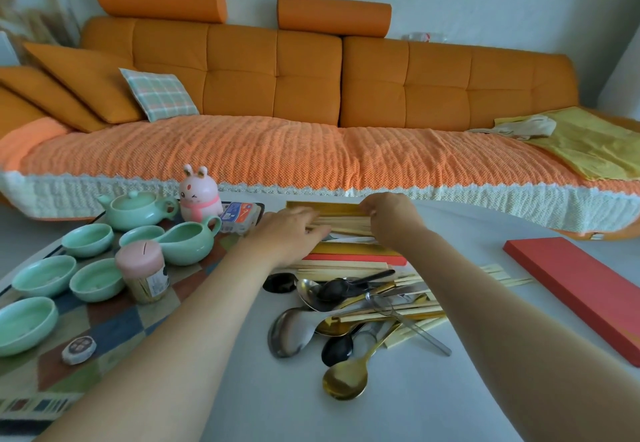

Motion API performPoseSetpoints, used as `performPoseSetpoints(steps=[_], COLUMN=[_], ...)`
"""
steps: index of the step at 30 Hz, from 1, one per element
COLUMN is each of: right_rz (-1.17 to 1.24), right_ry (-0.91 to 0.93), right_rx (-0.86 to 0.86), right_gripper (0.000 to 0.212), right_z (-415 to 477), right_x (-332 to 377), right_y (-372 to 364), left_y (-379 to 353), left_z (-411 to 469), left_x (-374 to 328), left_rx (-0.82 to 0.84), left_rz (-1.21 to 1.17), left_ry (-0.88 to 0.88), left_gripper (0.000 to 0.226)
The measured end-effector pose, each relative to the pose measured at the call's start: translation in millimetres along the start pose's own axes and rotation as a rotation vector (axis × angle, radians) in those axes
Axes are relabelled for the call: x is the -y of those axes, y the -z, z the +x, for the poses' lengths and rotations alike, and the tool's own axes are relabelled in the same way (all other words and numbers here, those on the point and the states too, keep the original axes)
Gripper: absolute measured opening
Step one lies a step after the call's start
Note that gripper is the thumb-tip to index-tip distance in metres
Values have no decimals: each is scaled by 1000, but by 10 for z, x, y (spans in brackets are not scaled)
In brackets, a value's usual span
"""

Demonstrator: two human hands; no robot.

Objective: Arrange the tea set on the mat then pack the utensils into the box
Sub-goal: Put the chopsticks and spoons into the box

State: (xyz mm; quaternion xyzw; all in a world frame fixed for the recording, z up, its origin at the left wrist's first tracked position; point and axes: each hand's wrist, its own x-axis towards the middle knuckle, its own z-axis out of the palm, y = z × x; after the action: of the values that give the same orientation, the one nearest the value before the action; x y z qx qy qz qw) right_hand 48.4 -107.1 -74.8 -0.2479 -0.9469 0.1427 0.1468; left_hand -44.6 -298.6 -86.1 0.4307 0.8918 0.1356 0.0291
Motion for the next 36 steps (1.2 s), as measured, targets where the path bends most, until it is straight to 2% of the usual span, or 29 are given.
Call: performPoseSetpoints(steps=[4,7,12,16,20,22,26,30,33,36], right_rz=[32,36,-46,-14,32,8,-131,-313,-363,-368], right_ry=[53,128,148,221,317,330,289,213,185,217], right_rx=[45,151,272,141,-18,-6,125,221,243,206], right_gripper=[43,34,37,34,28,24,27,35,45,37], right_z=[-19,-102,-258,-393,-564,-669,-872,-986,-1028,-1038], right_x=[-17,0,-4,-18,-89,-135,-260,-488,-660,-735], right_y=[18,77,102,265,381,435,521,537,510,501], left_y=[-49,-45,-41,-30,-16,-4,-54,-153,-209,-279], left_z=[59,47,-29,-95,-198,-267,-402,-467,-462,-439], left_x=[23,-1,-115,-213,-390,-489,-666,-806,-915,-997], left_rx=[58,76,7,-168,-352,-333,-239,-170,-145,-144], left_rz=[74,45,114,77,38,0,-26,-35,-56,-79], left_ry=[-2,14,-17,-128,-258,-264,-301,-344,-344,-345], left_gripper=[67,67,61,51,24,15,14,22,30,34])
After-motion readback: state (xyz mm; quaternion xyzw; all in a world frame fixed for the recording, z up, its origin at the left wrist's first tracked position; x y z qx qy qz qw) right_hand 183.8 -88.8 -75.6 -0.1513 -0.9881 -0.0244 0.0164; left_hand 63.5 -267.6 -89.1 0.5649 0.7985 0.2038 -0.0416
